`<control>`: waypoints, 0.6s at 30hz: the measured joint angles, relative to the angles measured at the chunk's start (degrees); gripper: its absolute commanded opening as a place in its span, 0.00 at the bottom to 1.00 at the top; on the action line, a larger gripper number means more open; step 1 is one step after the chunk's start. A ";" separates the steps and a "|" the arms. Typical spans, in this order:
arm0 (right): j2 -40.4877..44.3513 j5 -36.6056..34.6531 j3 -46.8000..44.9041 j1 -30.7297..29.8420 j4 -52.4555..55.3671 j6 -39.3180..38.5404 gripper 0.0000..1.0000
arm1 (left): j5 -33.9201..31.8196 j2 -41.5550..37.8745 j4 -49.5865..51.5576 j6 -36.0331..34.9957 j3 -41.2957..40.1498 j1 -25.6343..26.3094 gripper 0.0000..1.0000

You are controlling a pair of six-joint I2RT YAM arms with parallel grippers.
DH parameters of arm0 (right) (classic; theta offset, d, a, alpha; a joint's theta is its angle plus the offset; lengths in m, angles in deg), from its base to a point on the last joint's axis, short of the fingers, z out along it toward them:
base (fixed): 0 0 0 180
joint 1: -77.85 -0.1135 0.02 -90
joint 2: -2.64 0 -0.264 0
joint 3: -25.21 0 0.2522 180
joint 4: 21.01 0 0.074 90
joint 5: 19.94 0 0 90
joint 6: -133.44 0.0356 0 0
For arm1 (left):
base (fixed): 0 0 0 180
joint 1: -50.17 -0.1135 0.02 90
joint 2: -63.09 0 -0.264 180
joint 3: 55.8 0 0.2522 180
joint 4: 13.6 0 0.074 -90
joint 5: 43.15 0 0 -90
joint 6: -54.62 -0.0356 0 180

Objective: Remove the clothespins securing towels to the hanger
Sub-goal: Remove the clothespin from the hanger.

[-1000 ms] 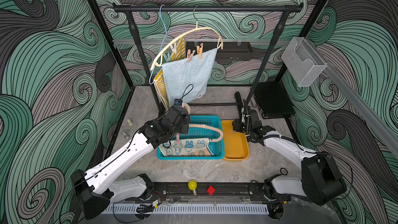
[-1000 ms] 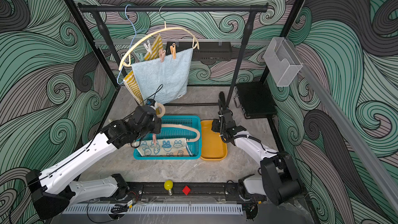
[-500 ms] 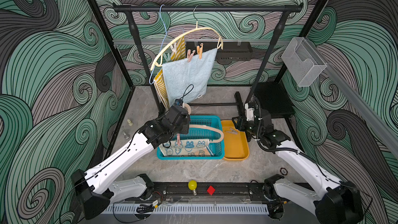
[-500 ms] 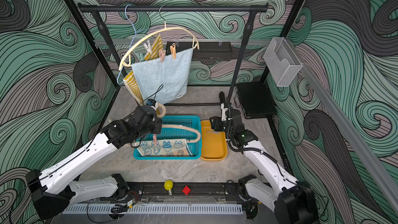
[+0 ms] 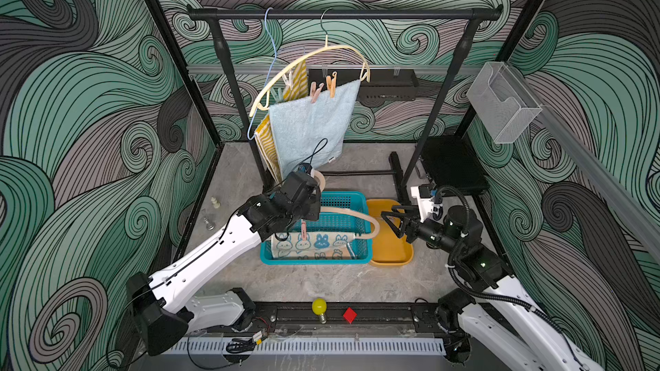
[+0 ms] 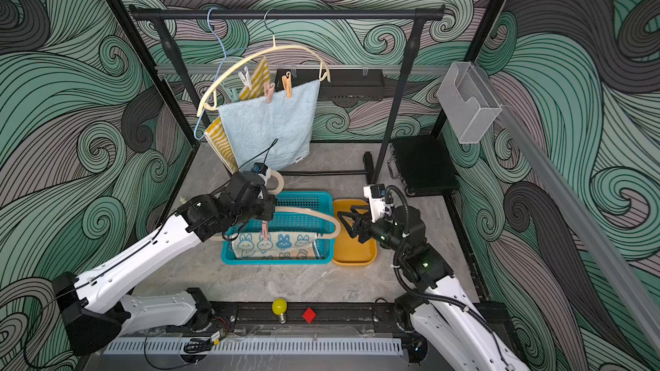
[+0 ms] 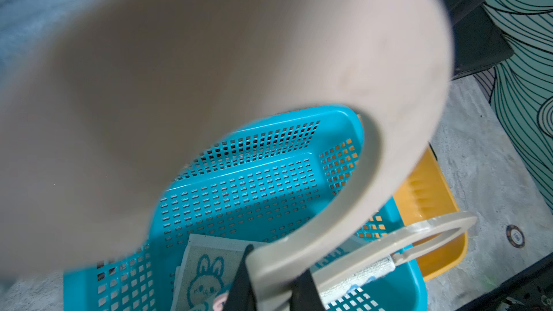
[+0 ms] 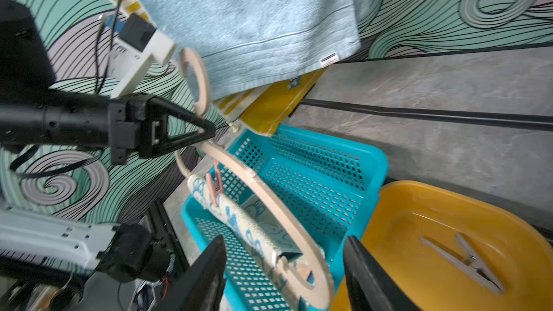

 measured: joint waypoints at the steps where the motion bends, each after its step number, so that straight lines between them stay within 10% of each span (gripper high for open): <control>1: -0.26 0.20 0.00 -1.60 -0.11 -0.42 0.64 | 0.09 0.00 -0.07 0.02 0.13 0.02 0.00; 18: -17.42 -1.33 6.08 -17.31 -4.87 -3.82 0.66 | 0.26 0.37 -0.26 1.11 1.84 0.59 0.00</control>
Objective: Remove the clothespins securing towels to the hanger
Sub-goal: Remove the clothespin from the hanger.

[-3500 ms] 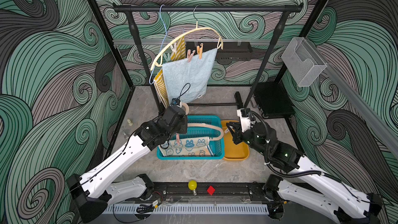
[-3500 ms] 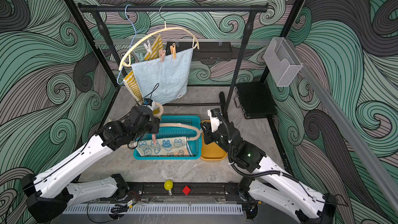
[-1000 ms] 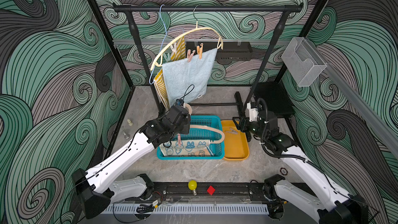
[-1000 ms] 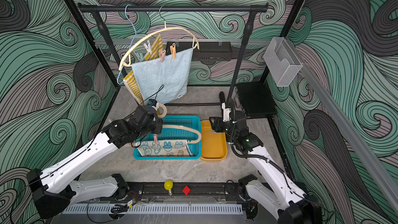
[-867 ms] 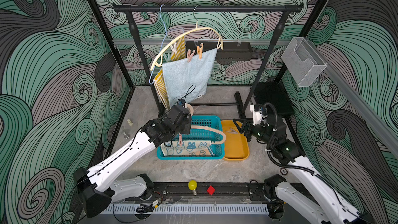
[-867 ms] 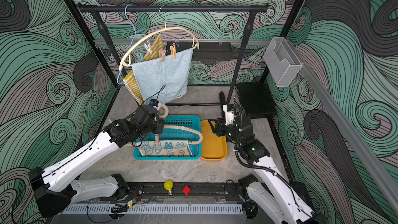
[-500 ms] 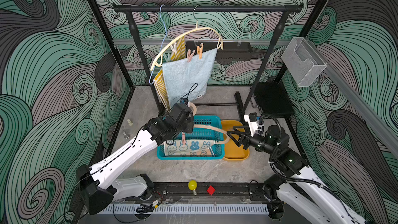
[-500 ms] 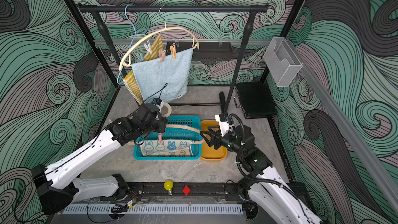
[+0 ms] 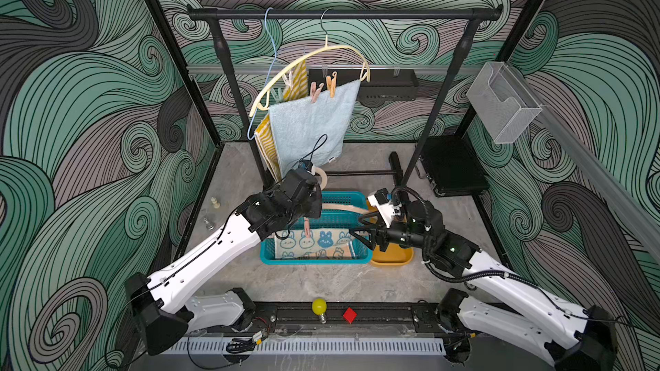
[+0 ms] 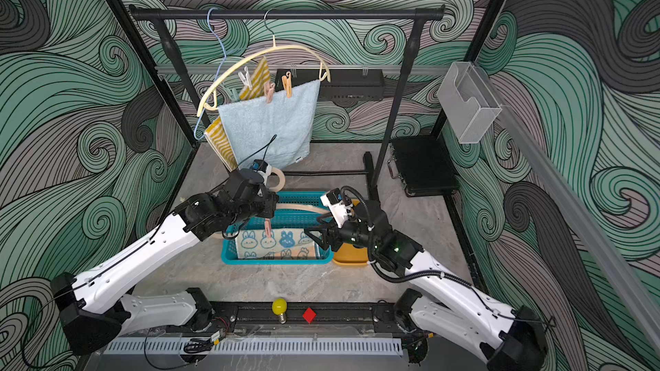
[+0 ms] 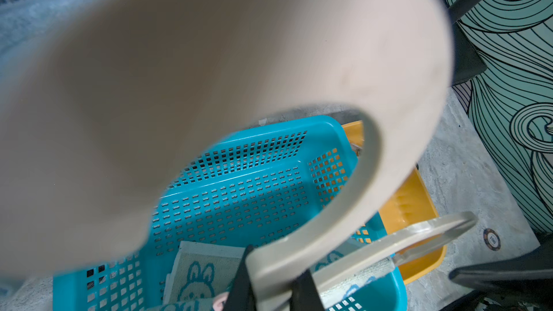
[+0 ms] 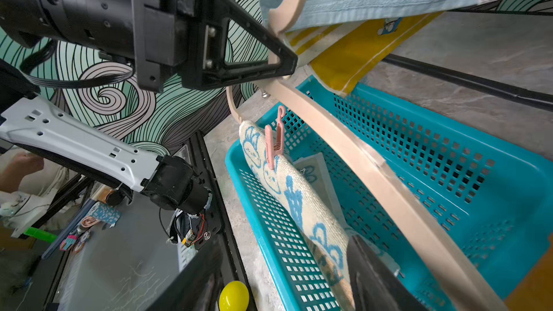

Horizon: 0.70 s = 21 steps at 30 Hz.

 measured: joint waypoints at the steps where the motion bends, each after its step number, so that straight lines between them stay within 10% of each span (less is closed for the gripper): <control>1: -1.40 -0.31 0.72 -0.81 -0.04 -0.31 0.66 | 0.00 0.24 0.07 0.17 0.24 0.04 0.00; 21: -23.52 -5.20 10.88 -8.55 -6.75 -2.14 0.63 | -0.15 3.72 0.87 1.77 4.61 0.07 0.00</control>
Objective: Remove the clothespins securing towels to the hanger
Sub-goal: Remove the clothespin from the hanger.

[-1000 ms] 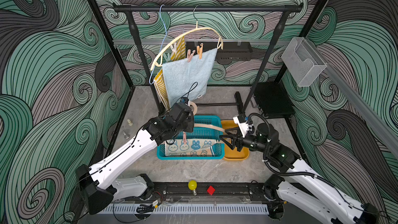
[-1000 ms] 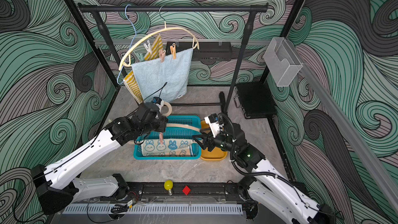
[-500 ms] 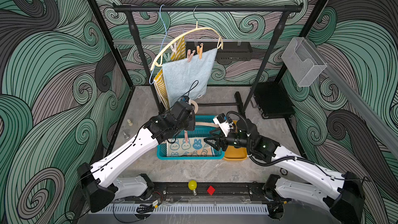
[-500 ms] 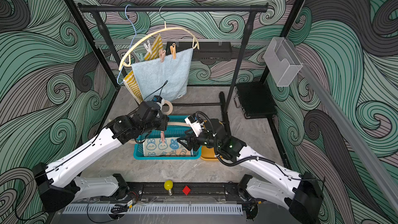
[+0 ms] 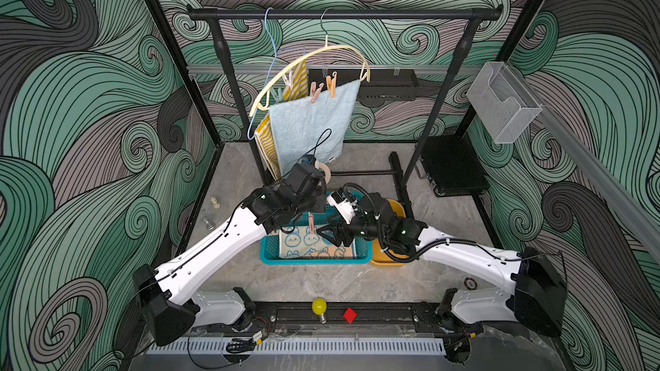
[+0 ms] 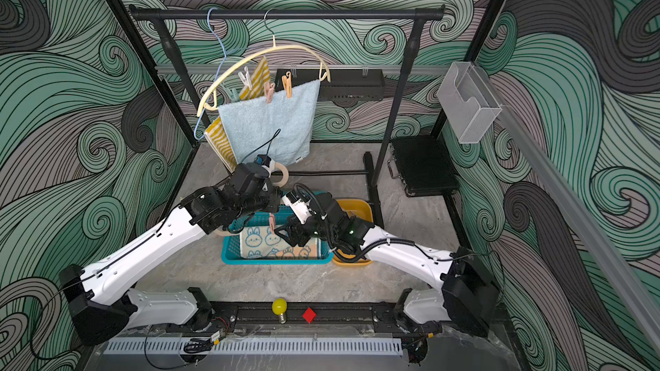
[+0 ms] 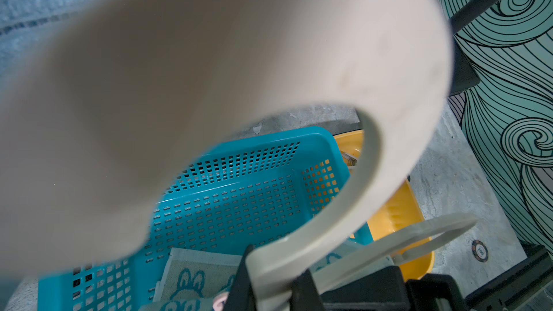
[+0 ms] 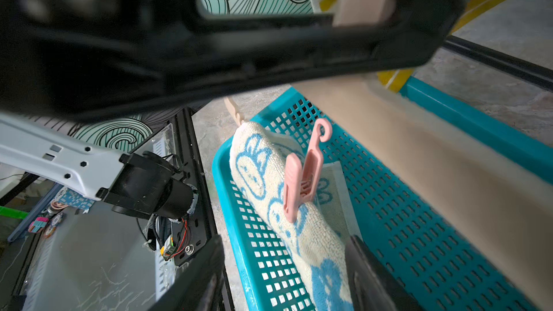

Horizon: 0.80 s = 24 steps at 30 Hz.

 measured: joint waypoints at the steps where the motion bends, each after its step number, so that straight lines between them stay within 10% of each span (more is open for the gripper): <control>1: -0.63 -0.13 0.24 -0.13 -0.50 -0.02 0.63 | 0.04 0.15 0.07 0.11 0.17 0.00 0.00; 24: -7.48 -3.19 1.49 -0.87 -7.54 1.64 0.56 | 0.20 1.33 1.79 1.55 1.53 -0.13 0.00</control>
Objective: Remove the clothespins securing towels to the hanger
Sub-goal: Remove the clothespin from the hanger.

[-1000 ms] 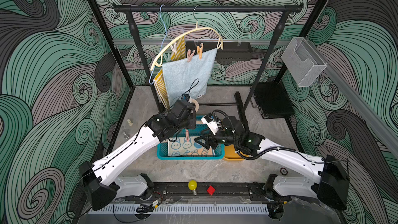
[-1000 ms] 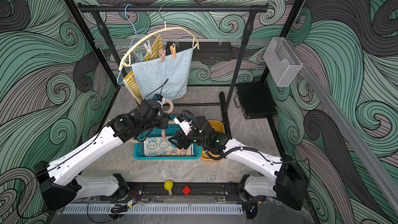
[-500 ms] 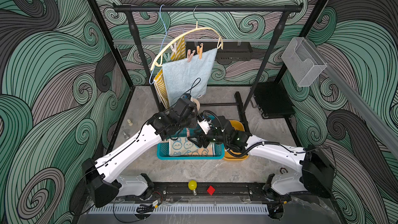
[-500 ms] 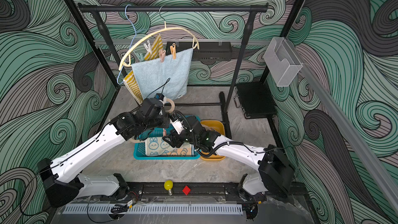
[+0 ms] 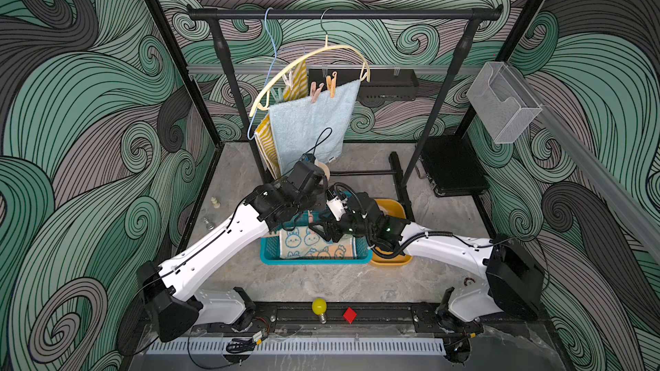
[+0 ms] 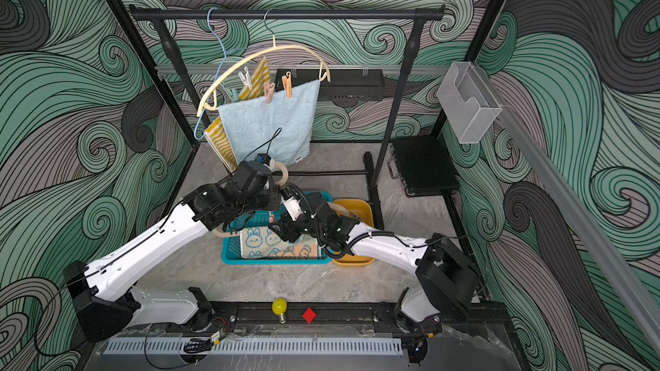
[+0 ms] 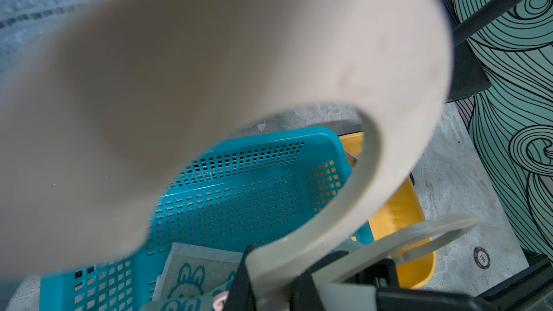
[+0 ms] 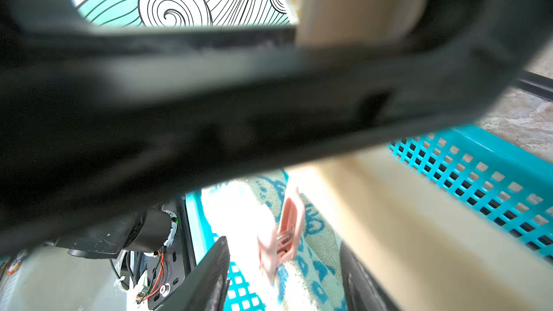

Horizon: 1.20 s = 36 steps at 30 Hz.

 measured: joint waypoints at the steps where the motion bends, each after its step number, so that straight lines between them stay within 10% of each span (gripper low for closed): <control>1: 0.00 -0.07 0.00 -0.09 -0.15 0.11 0.55 | -0.04 0.00 0.13 0.13 0.13 0.00 0.00; 36: 3.37 -3.02 -3.67 -2.82 -2.38 -2.38 0.54 | 3.21 -0.13 3.37 3.32 1.42 0.04 0.00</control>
